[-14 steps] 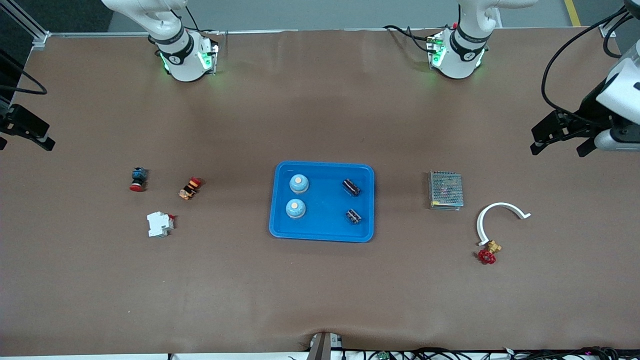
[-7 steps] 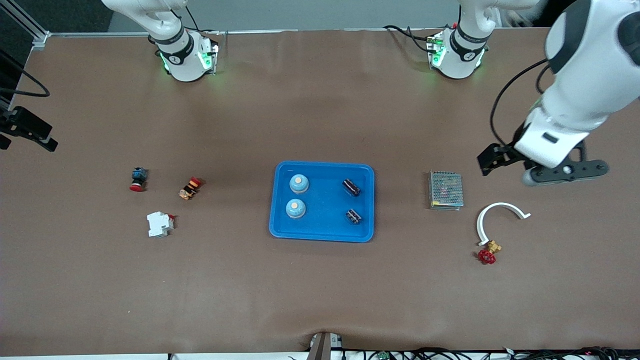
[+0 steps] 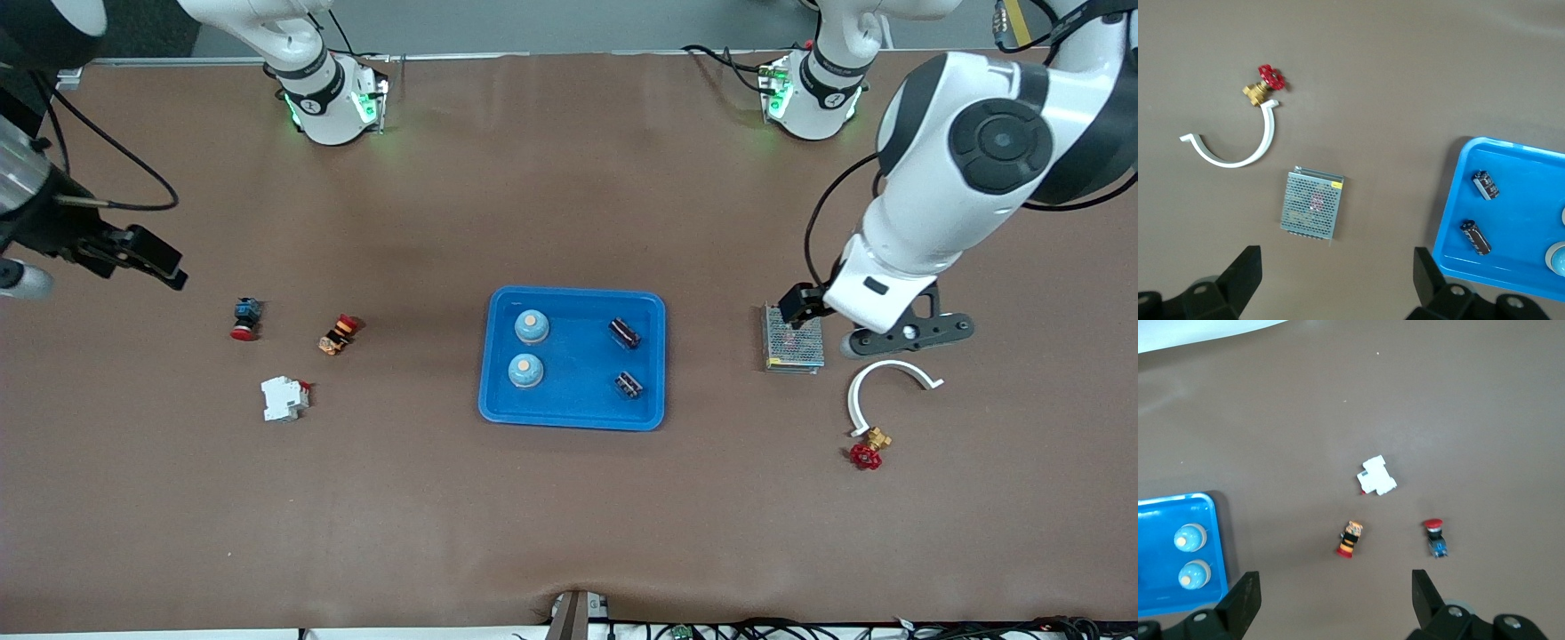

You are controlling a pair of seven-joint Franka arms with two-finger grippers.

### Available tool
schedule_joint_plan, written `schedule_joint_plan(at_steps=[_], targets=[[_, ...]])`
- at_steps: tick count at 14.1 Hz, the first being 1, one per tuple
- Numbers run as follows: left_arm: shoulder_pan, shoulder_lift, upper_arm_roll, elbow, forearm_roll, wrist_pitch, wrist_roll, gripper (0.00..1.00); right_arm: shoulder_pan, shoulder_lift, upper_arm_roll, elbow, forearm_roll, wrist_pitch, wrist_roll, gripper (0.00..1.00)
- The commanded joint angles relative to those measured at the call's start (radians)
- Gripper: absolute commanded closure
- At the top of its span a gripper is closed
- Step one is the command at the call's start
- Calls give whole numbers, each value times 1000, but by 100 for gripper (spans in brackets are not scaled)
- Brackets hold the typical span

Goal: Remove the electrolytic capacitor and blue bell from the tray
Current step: 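Move the right gripper to the bells while the left gripper reaches the capacitors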

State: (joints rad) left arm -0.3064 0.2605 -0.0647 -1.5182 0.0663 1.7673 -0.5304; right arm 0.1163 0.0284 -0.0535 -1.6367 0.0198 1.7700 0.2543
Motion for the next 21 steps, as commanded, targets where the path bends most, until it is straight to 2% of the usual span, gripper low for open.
schedule_joint_plan(at_steps=[1,5,8,12,15,21], targets=[[-22,48,-4,30,9,-2,-65,0,17,30,-5,-58,5,80,17,0],[-48,112,-23,35,9,57,-111,0,94,143,-5,-60,8,167,103,0],[-82,161,-23,36,10,115,-238,0,193,231,-5,-61,12,233,207,0],[-96,204,-27,47,-43,172,-342,0,319,307,-5,-63,103,292,351,0],[-109,252,-27,84,-114,178,-414,0,428,355,-6,-61,108,321,476,0],[-206,361,-23,87,-111,293,-615,0,572,499,-6,-61,108,453,598,0]])
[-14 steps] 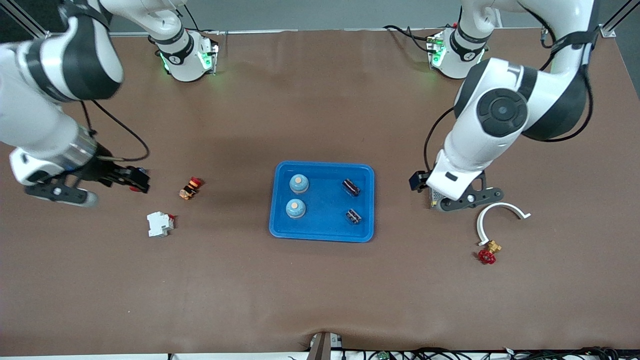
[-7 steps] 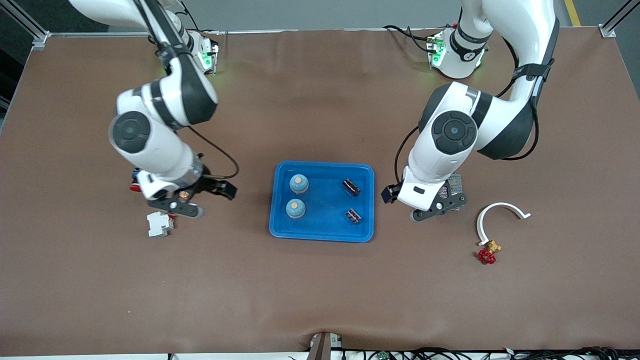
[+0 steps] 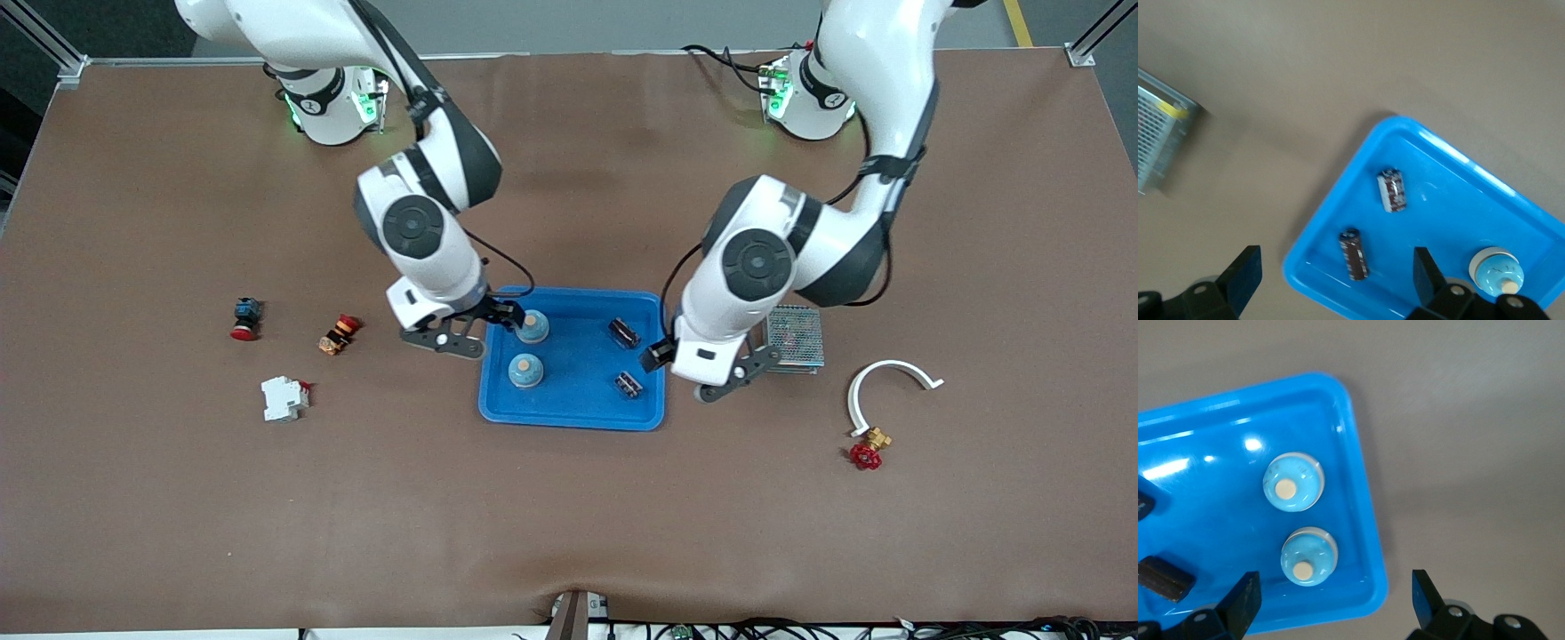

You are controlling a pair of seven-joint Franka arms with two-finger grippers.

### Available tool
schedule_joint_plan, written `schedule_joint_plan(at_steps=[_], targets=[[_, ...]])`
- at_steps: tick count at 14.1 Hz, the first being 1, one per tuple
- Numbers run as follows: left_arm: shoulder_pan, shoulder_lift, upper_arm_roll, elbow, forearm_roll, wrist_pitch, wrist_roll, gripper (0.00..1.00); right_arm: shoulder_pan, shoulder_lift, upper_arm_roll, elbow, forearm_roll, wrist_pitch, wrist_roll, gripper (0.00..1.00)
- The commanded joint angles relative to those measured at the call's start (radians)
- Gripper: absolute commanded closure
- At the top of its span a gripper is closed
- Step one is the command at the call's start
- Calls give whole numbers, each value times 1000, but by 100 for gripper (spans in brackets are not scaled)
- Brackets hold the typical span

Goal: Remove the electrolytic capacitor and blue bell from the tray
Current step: 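Grasp a bell with the right gripper while the left gripper grasps a capacitor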

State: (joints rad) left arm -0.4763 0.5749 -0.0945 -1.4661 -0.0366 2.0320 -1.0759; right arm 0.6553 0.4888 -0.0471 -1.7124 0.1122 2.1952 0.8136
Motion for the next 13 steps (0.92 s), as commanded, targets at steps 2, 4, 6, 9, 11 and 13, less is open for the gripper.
schedule_joint_plan(at_steps=[2,4,6,9,11,13], targets=[[-64,74,9,35,-3,60,-127,0,62,62,-13,14,15,38,45,0],[-80,92,12,35,-2,79,-157,0,81,85,-13,14,12,60,71,0],[-99,108,12,35,-2,85,-189,0,96,114,-14,14,6,103,94,0],[-111,129,12,32,0,85,-239,0,107,138,-14,16,1,136,122,0],[-131,144,12,26,-2,86,-281,0,109,154,-16,17,0,165,122,0],[-145,161,12,26,-2,86,-329,0,109,169,-16,17,0,196,122,0]])
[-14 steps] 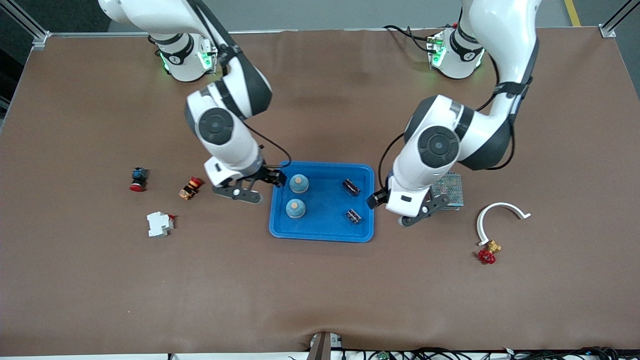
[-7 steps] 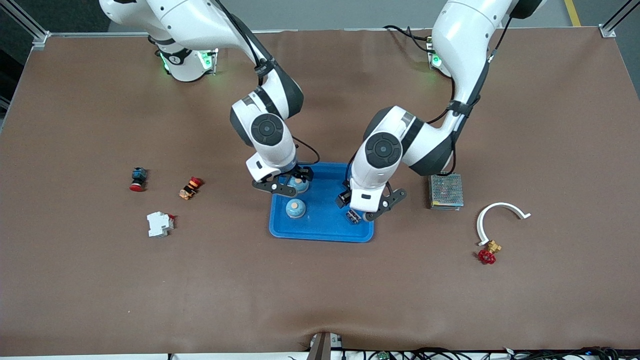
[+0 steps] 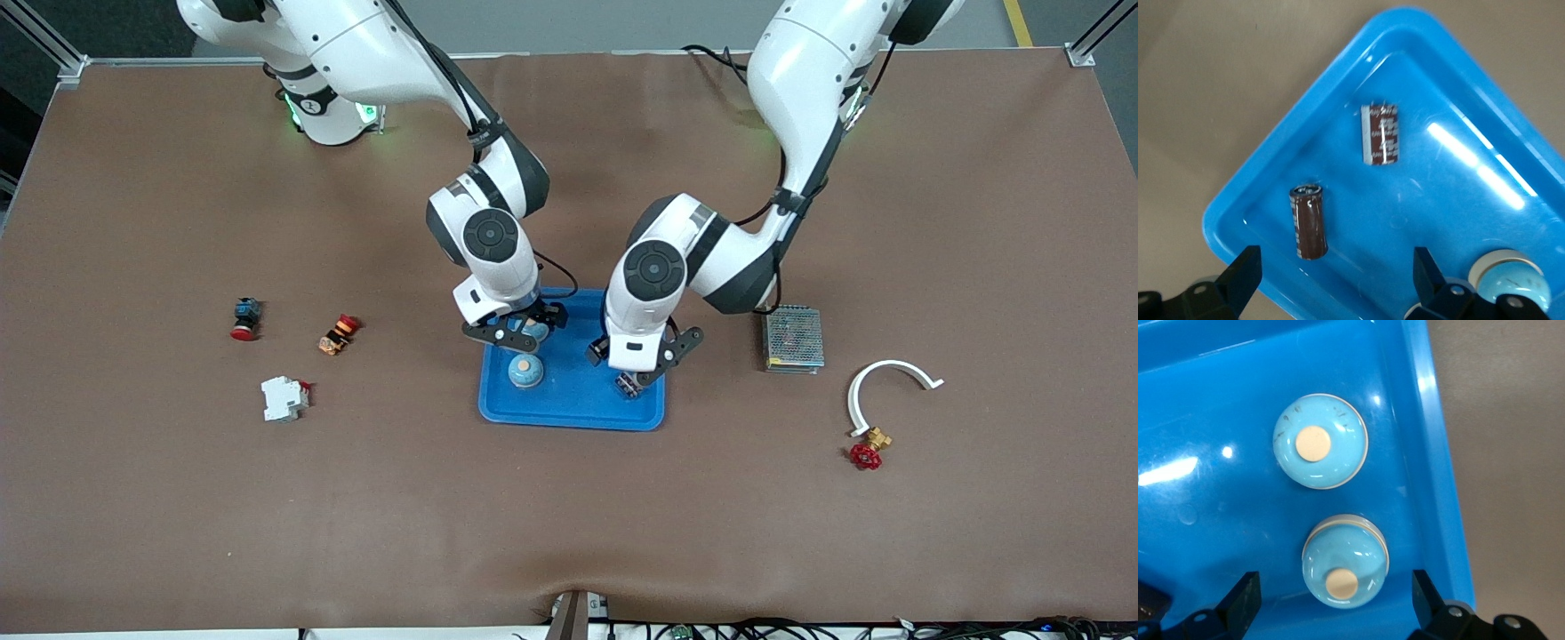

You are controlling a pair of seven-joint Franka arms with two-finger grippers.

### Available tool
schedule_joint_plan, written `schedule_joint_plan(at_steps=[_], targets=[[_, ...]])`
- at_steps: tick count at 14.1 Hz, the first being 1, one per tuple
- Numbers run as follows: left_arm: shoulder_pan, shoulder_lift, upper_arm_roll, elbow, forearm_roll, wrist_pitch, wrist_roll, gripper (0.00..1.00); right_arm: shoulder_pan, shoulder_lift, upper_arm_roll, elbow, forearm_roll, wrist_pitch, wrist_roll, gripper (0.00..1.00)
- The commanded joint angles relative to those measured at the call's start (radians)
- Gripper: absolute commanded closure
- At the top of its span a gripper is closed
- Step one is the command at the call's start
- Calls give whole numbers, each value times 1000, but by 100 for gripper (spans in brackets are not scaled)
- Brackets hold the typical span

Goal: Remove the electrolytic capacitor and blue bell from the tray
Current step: 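Grasp a bell with the right gripper while the left gripper grasps a capacitor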

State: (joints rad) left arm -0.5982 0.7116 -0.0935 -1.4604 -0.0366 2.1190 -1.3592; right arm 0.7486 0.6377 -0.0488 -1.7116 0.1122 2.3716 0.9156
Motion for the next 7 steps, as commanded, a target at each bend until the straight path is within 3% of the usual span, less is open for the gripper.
schedule_joint_plan(at_steps=[1,7], targets=[[-23,25,11,15,-2,-1,-60,0,15,23,-14,17,0,27,20,0],[-15,22,11,-95,13,100,-63,0,20,54,-14,17,-2,57,20,0]])
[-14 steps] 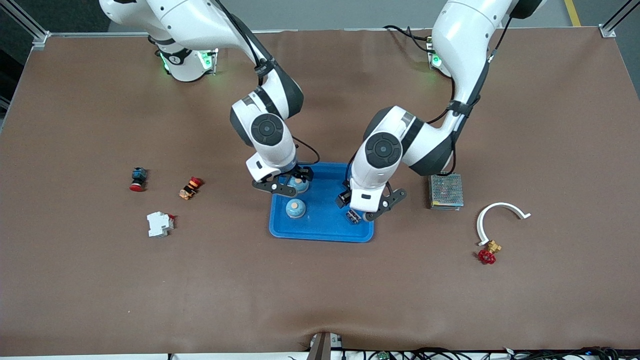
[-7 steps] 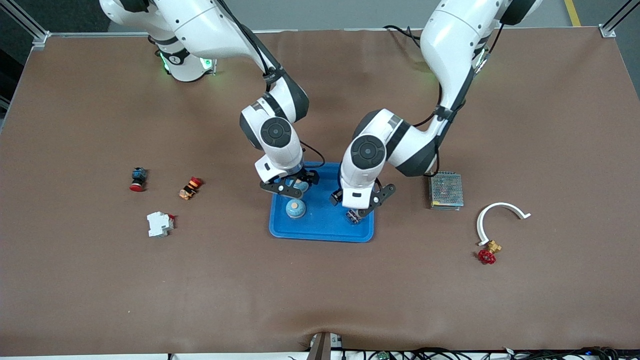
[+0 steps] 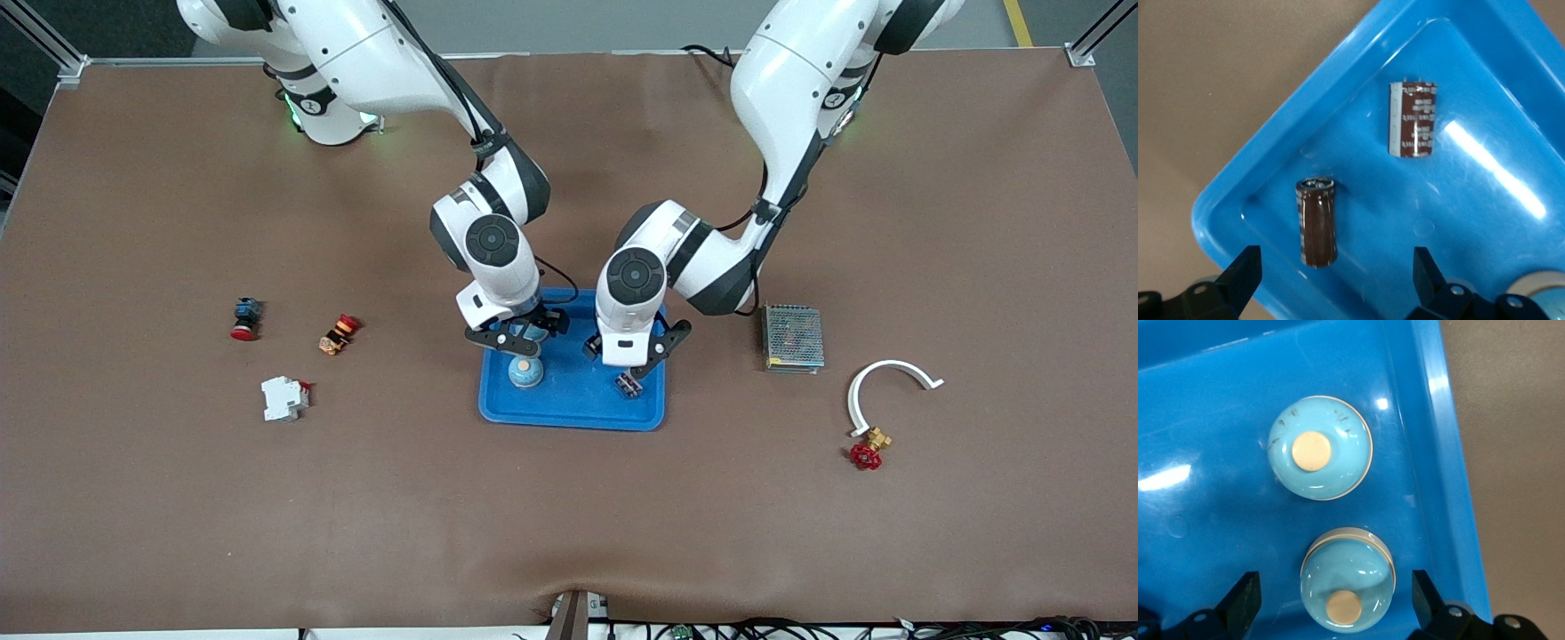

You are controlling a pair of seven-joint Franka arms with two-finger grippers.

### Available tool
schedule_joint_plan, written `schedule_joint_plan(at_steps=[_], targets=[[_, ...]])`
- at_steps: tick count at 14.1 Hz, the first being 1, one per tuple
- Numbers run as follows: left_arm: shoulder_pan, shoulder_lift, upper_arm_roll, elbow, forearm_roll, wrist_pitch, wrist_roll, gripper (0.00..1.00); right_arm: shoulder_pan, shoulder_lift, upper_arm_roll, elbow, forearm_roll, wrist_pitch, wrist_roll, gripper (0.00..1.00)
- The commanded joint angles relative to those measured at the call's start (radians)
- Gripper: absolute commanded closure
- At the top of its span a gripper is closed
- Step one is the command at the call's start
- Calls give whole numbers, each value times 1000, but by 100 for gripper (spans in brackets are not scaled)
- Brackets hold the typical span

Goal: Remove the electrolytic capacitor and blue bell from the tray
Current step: 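Grasp a bell with the right gripper while the left gripper grasps a capacitor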

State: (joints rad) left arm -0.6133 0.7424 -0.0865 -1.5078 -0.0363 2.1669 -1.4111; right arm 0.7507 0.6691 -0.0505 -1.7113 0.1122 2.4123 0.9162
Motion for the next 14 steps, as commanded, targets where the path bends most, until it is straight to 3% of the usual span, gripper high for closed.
schedule_joint_plan(at_steps=[1,10,14], targets=[[1,-8,4,-57,19,72,-11,0,19,29,-12,15,-2,28,20,0],[-5,18,4,-69,19,126,-11,0,30,41,-15,13,-5,28,18,0],[-8,28,4,-71,19,129,-14,0,29,41,-15,13,-5,25,18,43]])
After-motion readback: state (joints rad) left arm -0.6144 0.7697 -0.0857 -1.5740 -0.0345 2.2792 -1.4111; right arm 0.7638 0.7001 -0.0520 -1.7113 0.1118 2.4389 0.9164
